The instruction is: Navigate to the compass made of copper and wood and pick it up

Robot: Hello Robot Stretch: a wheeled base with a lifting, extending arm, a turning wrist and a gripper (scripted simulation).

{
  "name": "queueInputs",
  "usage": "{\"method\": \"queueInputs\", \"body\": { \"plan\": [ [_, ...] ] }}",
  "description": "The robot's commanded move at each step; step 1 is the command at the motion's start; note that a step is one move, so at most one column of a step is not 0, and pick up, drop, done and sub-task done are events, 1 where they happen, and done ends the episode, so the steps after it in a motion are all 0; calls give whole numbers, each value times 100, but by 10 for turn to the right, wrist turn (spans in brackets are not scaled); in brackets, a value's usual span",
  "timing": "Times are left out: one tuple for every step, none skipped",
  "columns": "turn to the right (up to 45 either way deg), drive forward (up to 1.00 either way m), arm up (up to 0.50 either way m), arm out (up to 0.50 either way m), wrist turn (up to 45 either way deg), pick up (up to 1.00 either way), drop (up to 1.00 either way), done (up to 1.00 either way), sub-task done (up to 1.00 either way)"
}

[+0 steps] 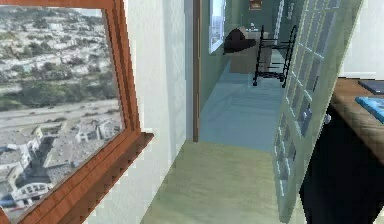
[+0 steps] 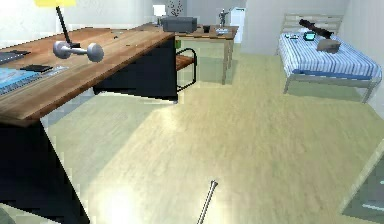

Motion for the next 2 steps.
{"method": "queueInputs", "body": {
  "plan": [
    [0, 5, 0, 0, 0, 0, 0, 0, 0],
    [180, 0, 0, 0, 0, 0, 0, 0, 0]
  ]
}}
